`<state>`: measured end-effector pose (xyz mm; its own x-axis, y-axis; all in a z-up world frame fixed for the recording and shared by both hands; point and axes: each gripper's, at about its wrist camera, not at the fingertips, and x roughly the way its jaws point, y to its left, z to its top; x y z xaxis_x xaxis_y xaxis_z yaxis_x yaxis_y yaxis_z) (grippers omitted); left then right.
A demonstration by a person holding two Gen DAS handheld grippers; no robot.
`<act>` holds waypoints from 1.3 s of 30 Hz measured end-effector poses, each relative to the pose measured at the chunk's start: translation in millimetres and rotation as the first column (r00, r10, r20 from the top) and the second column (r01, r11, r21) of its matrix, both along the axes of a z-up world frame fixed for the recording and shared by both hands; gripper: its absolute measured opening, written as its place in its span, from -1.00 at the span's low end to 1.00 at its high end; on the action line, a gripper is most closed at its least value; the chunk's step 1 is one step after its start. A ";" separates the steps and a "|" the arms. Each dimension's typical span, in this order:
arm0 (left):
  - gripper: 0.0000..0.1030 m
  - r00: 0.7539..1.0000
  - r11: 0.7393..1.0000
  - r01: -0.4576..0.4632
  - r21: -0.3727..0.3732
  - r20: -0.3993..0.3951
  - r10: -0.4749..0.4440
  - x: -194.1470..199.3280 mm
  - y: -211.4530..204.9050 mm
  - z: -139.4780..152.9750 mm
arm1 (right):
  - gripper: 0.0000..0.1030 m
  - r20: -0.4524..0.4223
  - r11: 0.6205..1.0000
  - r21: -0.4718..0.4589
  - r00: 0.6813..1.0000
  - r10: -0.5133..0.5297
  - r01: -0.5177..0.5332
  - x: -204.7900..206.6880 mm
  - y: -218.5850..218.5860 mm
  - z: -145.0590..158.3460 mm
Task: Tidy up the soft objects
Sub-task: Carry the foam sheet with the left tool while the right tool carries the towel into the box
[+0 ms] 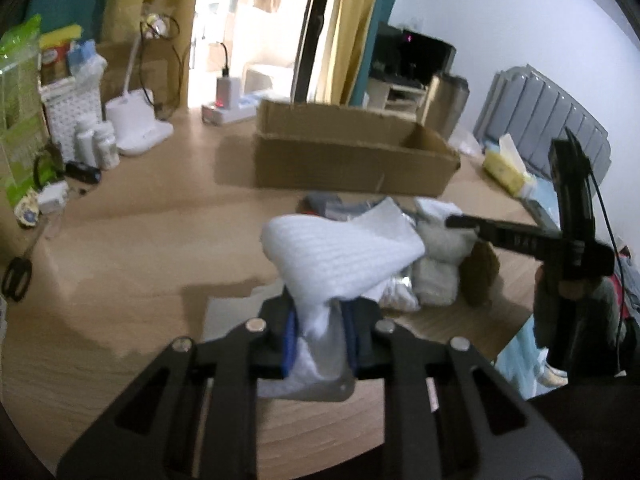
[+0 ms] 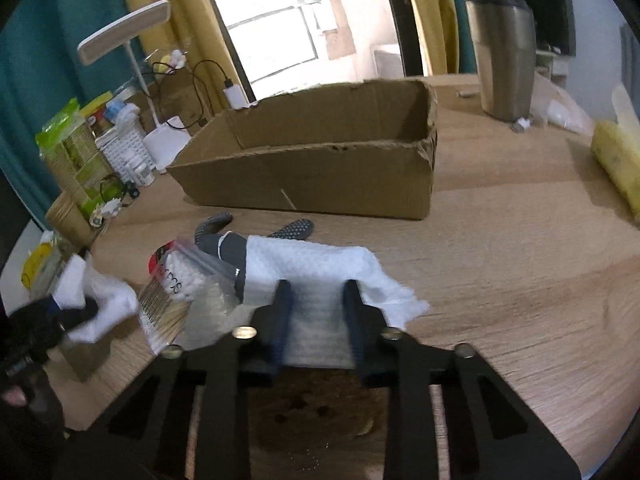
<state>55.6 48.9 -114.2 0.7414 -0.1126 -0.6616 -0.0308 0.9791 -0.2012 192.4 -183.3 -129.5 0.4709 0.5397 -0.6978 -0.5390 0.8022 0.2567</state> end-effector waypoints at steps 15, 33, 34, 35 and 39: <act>-0.61 0.990 0.999 -0.024 0.026 0.138 0.020 10.9 10.9 46.5 | -0.76 0.136 0.997 0.072 0.991 -0.018 0.008 -7.9 -19.3 49.0; -0.61 0.966 0.999 -0.011 0.042 0.259 0.000 45.1 9.9 83.1 | -0.76 0.244 0.996 0.088 0.969 -0.028 0.007 -1.9 -18.9 92.2; -0.61 0.965 0.999 -0.009 0.041 0.262 -0.002 46.8 9.1 83.7 | -0.76 0.252 0.996 0.086 0.967 -0.029 0.007 -1.4 -18.4 94.2; -0.61 0.965 0.999 -0.006 0.037 0.264 -0.004 50.6 9.3 84.6 | -0.76 0.256 0.996 0.084 0.966 -0.028 0.007 -1.2 -17.7 95.5; -0.61 0.961 1.000 0.004 0.028 0.276 -0.011 62.3 8.3 88.1 | -0.76 0.267 0.997 0.081 0.963 -0.032 0.010 4.7 -14.5 100.7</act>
<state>117.9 57.2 -26.1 0.8947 -0.1041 -0.4344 0.0297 0.9842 -0.1747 197.1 -197.8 -28.8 0.6465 0.5757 -0.5007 -0.5798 0.7972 0.1680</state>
